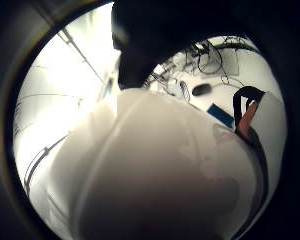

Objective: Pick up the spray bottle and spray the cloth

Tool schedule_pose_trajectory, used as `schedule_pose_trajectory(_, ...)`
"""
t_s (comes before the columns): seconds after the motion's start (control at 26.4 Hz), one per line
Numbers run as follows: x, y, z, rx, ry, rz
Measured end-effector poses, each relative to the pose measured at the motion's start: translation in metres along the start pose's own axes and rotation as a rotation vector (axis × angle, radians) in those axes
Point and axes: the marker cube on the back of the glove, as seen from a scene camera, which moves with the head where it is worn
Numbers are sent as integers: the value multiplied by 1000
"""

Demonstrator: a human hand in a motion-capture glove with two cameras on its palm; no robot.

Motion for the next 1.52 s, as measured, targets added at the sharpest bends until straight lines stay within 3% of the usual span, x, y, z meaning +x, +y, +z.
schedule_pose_trajectory(0.27,-52,10,7,-332,483,52)
schedule_pose_trajectory(0.57,-77,-3,33,-523,804,138)
schedule_pose_trajectory(1.18,-44,-13,144,-885,980,204)
schedule_pose_trajectory(1.52,-35,-11,163,-922,976,232)
